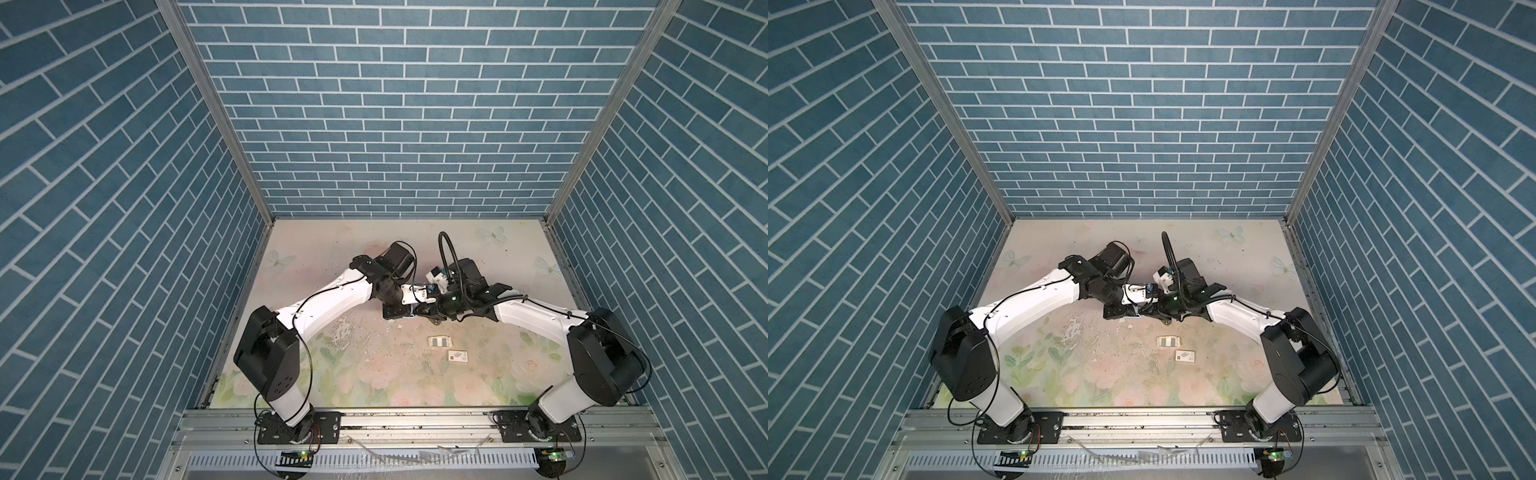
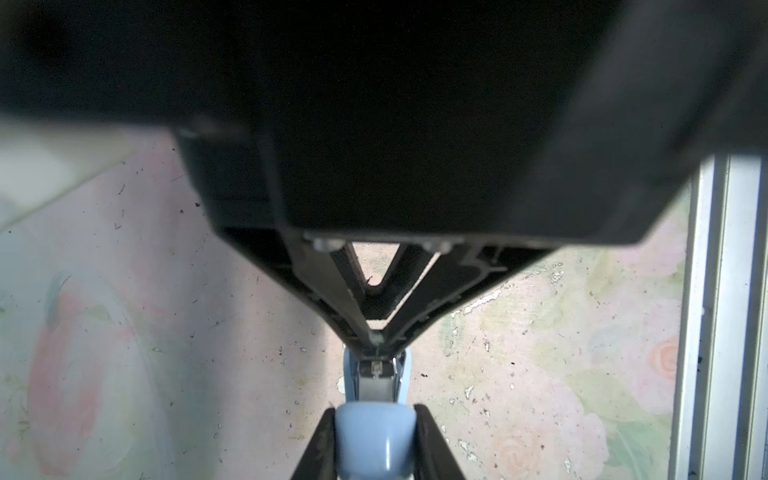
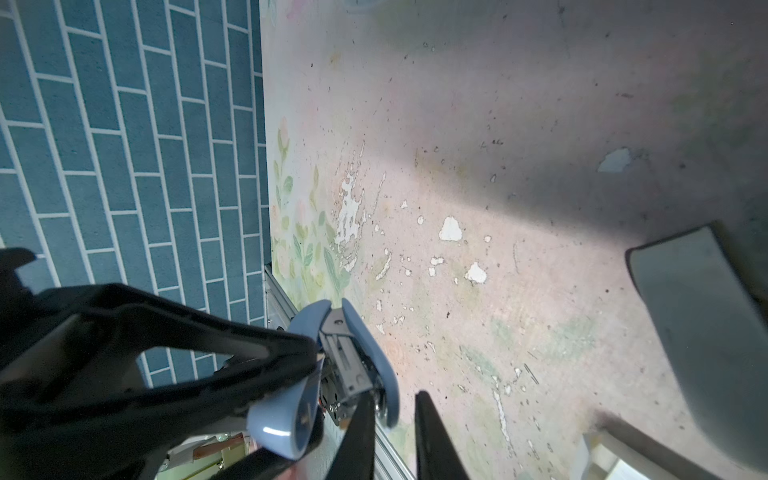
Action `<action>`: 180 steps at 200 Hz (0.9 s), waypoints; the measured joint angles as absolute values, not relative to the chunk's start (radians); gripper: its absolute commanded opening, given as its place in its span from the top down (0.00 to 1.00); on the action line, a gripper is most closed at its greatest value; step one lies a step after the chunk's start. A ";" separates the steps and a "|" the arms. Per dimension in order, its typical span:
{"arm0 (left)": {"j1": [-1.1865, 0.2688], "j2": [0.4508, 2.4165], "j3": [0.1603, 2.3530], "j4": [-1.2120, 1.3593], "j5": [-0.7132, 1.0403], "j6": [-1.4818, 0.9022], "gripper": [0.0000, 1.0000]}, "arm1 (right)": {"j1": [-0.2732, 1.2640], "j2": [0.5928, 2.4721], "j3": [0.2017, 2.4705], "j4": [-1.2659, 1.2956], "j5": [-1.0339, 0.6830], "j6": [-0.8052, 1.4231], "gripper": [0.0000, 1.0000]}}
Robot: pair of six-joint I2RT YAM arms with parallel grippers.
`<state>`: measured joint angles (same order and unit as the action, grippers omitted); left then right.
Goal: Load the staples into the stapler
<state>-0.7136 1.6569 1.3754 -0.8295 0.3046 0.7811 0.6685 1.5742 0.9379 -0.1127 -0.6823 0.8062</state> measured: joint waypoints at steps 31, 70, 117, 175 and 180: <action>-0.714 1.654 1.376 -0.825 0.308 0.760 0.99 | 0.670 1.574 0.938 -0.119 -0.672 0.806 0.83; -0.714 1.636 1.386 -0.817 0.319 0.727 1.00 | 0.670 1.574 0.938 -0.109 -0.665 0.807 0.83; -0.714 1.609 1.387 -0.804 0.323 0.684 1.00 | 0.670 1.575 0.925 -0.058 -0.662 0.817 0.84; -0.713 1.599 1.387 -0.784 0.315 0.623 1.00 | 0.670 1.575 0.884 0.044 -0.660 0.876 0.84; -0.713 1.597 1.387 -0.780 0.315 0.617 1.00 | 0.670 1.575 0.883 0.050 -0.659 0.880 0.84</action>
<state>-0.7128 1.5974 1.3872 -0.7803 0.3149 0.6167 0.6704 1.5749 0.8829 0.0498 -0.6590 0.8803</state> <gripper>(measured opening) 0.287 0.163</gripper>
